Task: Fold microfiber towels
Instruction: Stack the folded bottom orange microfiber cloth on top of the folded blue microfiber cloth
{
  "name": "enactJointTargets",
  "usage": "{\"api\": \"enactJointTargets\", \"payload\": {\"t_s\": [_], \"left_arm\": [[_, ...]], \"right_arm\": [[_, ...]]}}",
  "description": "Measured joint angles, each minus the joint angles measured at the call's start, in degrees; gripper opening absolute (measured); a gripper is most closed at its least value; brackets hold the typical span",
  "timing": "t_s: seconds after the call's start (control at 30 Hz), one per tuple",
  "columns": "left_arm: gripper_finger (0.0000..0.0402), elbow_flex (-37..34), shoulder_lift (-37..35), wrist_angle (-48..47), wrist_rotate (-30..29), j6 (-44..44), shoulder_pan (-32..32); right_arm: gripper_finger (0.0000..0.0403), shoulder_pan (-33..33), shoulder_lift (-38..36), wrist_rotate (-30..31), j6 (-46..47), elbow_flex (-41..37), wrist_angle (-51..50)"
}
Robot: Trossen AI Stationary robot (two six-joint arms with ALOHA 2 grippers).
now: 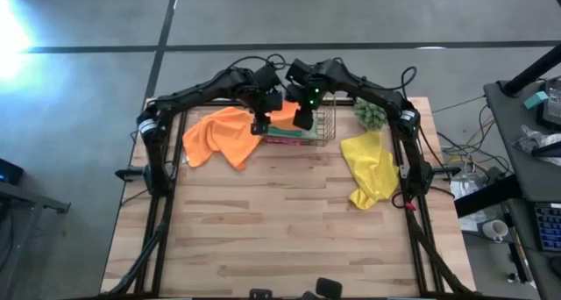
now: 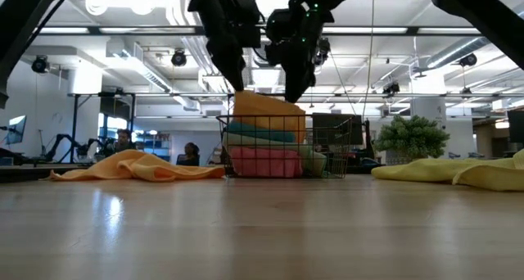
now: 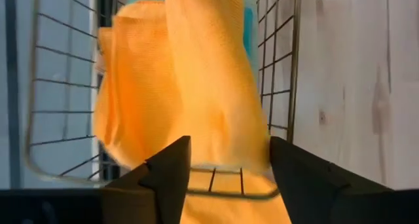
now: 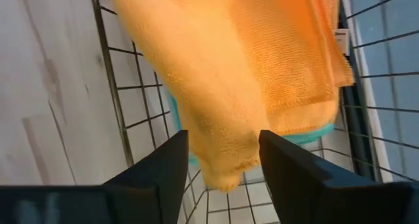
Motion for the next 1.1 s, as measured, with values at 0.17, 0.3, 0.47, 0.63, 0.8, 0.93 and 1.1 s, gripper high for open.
{"api": "enactJointTargets", "payload": {"t_s": [0.17,0.3,0.47,0.63,0.8,0.93,1.1], "left_arm": [[0.02,1.04,-1.64,-0.26,-0.5,-0.02,-0.02],[0.0201,1.17,-2.45,2.25,-2.87,0.57,0.27],[0.0201,0.83,-2.3,5.63,-3.86,0.6,1.65],[0.0201,-0.8,-0.21,5.96,0.81,0.49,2.85],[0.0194,-1.17,2.24,5.41,2.58,0.45,3.18],[0.0179,-1.34,4.36,5.79,3.26,0.71,3.59],[0.0157,-1.3,6.61,6.25,4.35,0.66,4.94]], "right_arm": [[0.0183,0.0,-0.18,0.05,0.01,4.34,-3.0],[0.0176,-0.13,-0.29,0.42,-0.28,7.77,-3.41],[0.0166,-0.5,-0.29,0.47,-0.49,10.2,-2.73],[0.0154,-0.96,1.49,0.4,-1.98,8.27,-0.87],[0.0144,-2.0,5.56,-0.06,-3.01,7.25,-0.96],[0.0137,-3.3,9.42,-2.75,-3.47,7.18,-0.13],[0.0121,-4.27,12.5,-6.11,-2.11,7.11,0.31]]}}
